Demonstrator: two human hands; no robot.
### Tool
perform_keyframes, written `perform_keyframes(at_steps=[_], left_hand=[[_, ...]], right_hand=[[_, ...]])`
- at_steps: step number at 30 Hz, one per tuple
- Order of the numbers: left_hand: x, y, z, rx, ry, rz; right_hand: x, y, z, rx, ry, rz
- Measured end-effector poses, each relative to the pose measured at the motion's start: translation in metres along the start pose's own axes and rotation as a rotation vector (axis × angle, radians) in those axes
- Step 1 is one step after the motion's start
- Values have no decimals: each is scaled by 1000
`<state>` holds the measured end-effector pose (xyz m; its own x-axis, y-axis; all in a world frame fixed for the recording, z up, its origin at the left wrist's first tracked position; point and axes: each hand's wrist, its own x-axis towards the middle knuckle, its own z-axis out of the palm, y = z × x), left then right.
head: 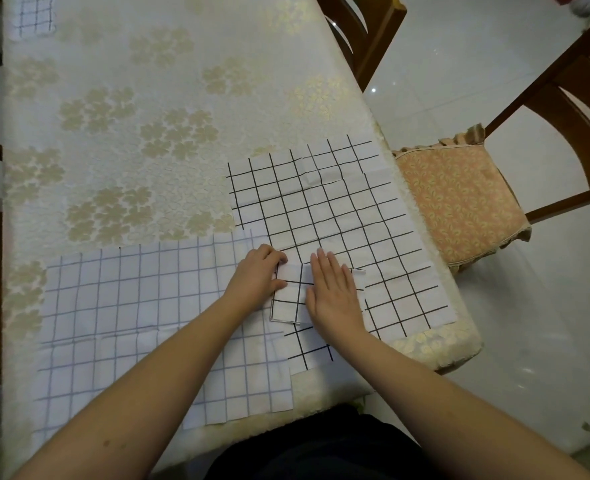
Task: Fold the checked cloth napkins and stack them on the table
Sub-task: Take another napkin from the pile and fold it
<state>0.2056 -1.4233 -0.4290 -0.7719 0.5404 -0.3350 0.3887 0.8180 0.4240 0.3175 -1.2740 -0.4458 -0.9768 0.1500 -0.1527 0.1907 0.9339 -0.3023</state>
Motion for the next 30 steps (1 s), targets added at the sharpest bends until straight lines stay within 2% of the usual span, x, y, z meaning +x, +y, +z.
perform_keyframes(at_steps=[5,14,20,22,25,30], left_hand=[[0,-3,1,7,15,24],[1,-3,1,41,-16,27],[10,2,-8,148,-28,-2],[10,4,-9,166,-20,1],[7,8,-10,138,-26,14],[-2,5,-5,-66,-14,-45]], right_hand=[[-3,-4,19,-64,-87,-25],[-14,83,-9,-159,-118,102],[-2,90,-24,-93,35,53],[6,87,-29,-31,62,98],[15,81,-44,44,4,177],[17,74,-57,191,-170,249]])
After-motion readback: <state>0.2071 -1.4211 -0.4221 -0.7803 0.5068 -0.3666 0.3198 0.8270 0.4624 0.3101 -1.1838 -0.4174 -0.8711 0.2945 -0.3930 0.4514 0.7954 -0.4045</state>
